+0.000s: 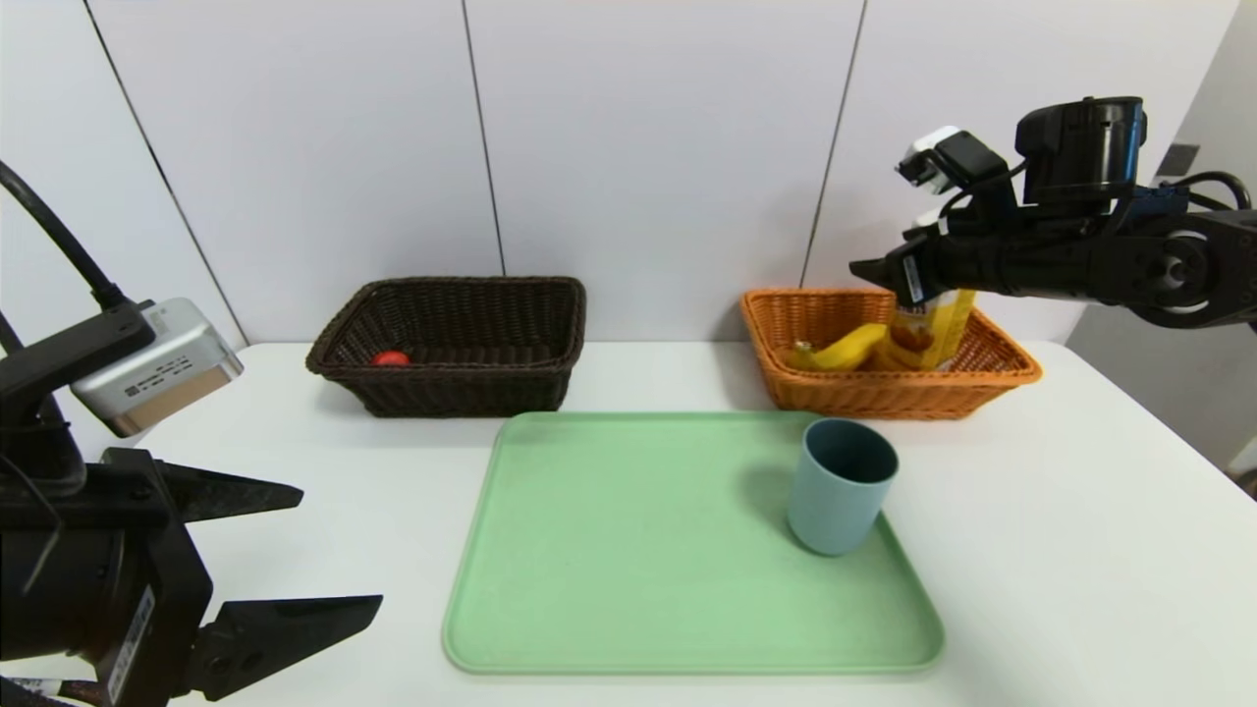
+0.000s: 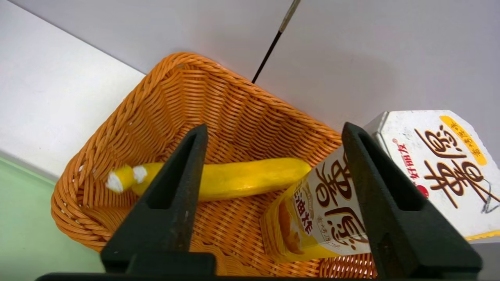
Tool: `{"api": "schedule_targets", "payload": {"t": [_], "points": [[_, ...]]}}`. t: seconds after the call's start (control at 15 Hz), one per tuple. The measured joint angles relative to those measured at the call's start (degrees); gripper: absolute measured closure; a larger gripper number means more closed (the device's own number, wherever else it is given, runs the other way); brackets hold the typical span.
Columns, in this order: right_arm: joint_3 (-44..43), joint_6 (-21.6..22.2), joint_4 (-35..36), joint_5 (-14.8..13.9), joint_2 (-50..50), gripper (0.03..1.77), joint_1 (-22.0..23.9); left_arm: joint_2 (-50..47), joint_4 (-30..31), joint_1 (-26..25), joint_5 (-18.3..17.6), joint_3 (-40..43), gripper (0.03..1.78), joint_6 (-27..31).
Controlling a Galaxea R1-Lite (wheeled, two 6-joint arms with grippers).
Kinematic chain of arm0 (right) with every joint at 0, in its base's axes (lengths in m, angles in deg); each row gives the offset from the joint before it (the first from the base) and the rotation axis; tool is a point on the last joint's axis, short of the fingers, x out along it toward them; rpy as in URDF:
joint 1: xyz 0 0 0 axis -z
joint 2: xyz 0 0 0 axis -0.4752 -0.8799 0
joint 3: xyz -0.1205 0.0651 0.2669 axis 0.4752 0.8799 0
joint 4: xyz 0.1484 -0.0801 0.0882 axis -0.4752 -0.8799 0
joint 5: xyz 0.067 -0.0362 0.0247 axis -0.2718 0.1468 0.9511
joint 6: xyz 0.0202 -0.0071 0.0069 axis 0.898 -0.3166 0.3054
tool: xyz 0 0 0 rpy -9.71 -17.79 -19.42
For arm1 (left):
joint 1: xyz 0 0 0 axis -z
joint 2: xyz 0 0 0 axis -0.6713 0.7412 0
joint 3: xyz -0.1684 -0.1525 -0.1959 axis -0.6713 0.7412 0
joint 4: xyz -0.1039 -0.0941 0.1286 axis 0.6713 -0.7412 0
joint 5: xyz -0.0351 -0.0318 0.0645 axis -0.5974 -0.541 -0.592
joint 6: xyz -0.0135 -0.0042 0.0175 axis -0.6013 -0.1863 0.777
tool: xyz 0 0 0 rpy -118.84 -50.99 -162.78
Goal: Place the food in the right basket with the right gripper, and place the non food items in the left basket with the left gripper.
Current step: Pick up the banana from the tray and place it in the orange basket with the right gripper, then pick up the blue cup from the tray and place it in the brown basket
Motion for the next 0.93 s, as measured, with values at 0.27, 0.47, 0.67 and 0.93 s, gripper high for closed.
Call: {"api": "schedule_targets", "payload": {"t": [0.27, 0.47, 0.67, 0.93], "points": [[-1.71, 0.63, -2.78, 0.63, 1.35, 0.39, -0.24, -0.13, 0.00, 0.00, 0.02, 0.20, 0.12, -0.06], [-4.13, 4.49, -10.81, 0.99, 4.67, 0.30, -1.67, -0.39, -0.02, -0.04, 0.26, 0.34, 0.12, -0.11], [-8.16, 10.86, -21.96, 4.71, 8.77, 0.23, -2.32, -0.82, 0.00, -0.04, 0.20, 0.34, 0.12, -0.41], [-12.43, 16.92, -36.30, 9.97, 14.58, 0.17, -1.38, -1.23, 0.13, -0.09, 0.30, 0.34, 0.12, -1.27]]}}
